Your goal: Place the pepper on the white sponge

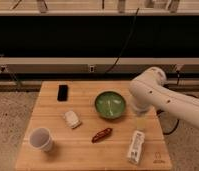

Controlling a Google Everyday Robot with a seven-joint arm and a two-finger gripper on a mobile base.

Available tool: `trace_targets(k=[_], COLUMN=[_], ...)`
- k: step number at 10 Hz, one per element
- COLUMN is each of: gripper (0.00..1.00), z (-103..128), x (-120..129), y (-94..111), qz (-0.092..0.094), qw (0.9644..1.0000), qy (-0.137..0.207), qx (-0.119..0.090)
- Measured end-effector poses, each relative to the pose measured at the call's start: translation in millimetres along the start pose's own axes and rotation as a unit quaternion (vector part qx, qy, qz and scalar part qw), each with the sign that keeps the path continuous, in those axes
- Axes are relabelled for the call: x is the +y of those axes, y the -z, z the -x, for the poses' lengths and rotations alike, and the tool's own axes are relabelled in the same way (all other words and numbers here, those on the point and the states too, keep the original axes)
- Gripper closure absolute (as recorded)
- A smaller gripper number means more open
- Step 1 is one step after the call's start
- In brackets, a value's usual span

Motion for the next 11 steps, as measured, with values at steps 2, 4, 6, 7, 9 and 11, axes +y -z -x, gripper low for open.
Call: trace_targets(k=[2,4,6,7,9,11], gripper=[0.2,0.2,0.2,0.2,0.2,0.2], z=[9,32,44,47,61,79], x=[2,0,-1,0,0,3], y=[-3,-11,-19,-22,-32,-51], qz=[0.002,0.003,0.003,0.005,0.008,0.013], qw=[0.9997,0.9982,0.9963,0.9952,0.9925,0.9879], qy=[0.024,0.057,0.083,0.094,0.116,0.146], qx=[-0.005,-0.016,-0.024,-0.027,-0.037,-0.05])
